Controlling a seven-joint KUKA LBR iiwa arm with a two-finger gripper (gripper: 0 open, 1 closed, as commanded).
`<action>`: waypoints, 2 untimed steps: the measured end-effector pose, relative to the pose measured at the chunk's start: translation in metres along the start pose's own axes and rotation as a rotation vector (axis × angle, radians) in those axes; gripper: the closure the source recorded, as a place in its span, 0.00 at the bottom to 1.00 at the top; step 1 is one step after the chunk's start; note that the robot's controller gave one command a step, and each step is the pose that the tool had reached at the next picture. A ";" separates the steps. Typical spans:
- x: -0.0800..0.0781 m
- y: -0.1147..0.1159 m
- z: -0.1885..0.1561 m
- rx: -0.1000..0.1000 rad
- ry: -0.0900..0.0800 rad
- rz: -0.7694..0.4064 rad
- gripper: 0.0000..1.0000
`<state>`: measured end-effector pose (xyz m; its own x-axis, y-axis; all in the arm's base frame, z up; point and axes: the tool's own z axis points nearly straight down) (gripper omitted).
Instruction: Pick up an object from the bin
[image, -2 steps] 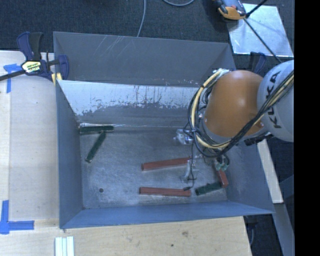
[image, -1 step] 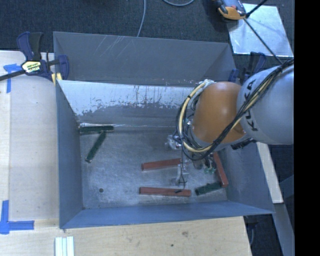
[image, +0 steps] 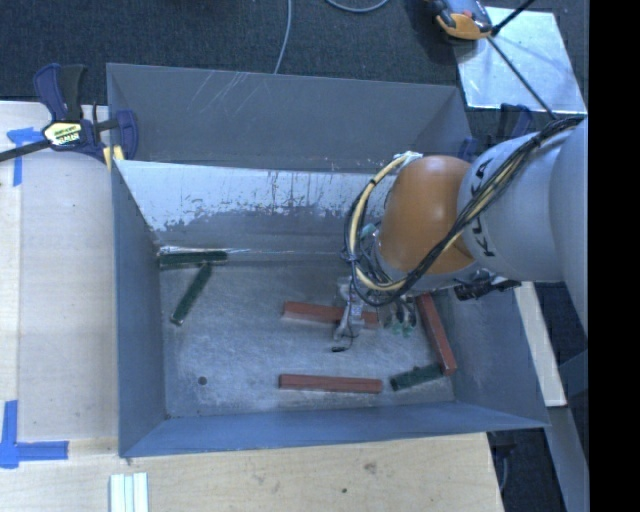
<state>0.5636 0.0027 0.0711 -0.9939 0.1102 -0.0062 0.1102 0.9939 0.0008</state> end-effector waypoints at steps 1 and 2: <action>0.000 0.000 0.000 0.000 0.000 0.000 1.00; -0.010 0.043 -0.113 0.000 0.003 -0.031 1.00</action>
Offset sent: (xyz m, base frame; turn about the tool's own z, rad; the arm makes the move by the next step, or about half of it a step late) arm 0.0136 0.0417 0.1126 -0.0290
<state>0.5780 0.0444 0.1840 -0.9969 0.0790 -0.0029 0.0790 0.9969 0.0010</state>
